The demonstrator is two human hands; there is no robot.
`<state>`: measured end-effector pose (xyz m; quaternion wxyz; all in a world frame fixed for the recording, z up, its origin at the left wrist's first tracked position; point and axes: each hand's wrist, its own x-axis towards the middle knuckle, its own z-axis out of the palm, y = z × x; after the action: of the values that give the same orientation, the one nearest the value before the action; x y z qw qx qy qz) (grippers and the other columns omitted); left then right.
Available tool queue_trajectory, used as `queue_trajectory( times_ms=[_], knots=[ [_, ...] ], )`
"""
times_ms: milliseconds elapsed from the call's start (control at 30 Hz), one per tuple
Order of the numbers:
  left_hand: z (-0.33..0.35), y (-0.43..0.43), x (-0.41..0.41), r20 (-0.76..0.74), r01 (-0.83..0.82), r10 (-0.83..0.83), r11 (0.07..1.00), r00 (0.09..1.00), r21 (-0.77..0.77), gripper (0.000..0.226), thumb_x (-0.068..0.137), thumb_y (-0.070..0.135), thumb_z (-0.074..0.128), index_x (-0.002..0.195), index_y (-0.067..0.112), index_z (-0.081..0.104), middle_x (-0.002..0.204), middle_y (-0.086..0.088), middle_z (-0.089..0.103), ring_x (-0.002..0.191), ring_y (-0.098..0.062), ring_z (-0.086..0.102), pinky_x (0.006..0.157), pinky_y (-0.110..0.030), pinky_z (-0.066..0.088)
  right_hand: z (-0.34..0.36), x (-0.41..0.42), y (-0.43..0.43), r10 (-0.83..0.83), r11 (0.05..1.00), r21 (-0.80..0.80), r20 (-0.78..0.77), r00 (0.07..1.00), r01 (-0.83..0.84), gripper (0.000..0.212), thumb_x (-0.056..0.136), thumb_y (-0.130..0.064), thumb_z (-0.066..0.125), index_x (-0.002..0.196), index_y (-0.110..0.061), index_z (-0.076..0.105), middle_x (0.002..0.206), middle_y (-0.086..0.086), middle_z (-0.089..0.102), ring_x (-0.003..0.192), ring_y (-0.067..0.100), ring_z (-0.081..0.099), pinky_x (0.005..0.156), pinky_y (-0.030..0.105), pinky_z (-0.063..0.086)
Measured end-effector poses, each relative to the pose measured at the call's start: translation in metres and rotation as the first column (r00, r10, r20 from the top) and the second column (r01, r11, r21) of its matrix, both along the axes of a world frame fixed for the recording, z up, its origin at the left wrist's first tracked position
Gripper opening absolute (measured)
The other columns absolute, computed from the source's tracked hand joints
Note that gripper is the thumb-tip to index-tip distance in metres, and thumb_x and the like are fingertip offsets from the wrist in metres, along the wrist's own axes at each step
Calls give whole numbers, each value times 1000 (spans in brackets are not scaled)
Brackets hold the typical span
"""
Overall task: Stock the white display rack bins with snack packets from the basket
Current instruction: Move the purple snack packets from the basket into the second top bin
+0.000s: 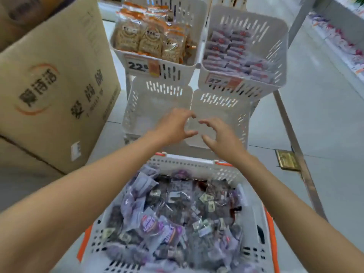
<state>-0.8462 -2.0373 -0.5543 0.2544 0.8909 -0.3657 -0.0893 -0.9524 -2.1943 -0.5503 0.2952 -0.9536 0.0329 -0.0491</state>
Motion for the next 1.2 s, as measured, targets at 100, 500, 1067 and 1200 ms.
queue_trajectory(
  times_ms=[100, 500, 1067, 1200],
  knots=[
    [-42, 70, -28, -148, -122, 122, 993, 981, 10, 51, 85, 40, 75, 128, 16, 61, 130, -5, 61, 121, -24, 55, 103, -36, 44, -54, -29, 50, 70, 996, 77, -198, 978, -55, 38, 90, -9, 66, 128, -11, 61, 125, 7, 62, 116, 22, 57, 99, 25, 38],
    [-91, 177, -90, -323, -300, 275, 954, 905, -28, 51, 90, 32, 70, 136, 18, 55, 141, -2, 54, 130, -20, 47, 104, -31, 36, -174, -109, 160, 86, 996, 62, -552, 829, -61, 28, 89, -18, 67, 114, -13, 55, 128, 13, 52, 123, 30, 46, 102, 42, 40],
    [-99, 156, -103, -801, -568, 221, 805, 556, -172, 25, 100, 14, 57, 124, 15, 62, 108, 0, 70, 93, -11, 68, 83, -25, 54, -169, -132, 138, 145, 989, 87, -655, 741, -117, 39, 88, -10, 69, 124, -11, 54, 111, 6, 59, 97, 21, 57, 79, 29, 50],
    [-104, 156, -96, -795, -598, 245, 781, 555, -177, 24, 104, 20, 48, 124, 16, 62, 114, -6, 72, 103, -20, 70, 101, -40, 51, -139, -111, 107, 79, 965, 254, -523, 849, 67, 7, 89, -10, 70, 85, -9, 65, 75, 3, 62, 65, 13, 55, 60, 27, 50]
  ],
)
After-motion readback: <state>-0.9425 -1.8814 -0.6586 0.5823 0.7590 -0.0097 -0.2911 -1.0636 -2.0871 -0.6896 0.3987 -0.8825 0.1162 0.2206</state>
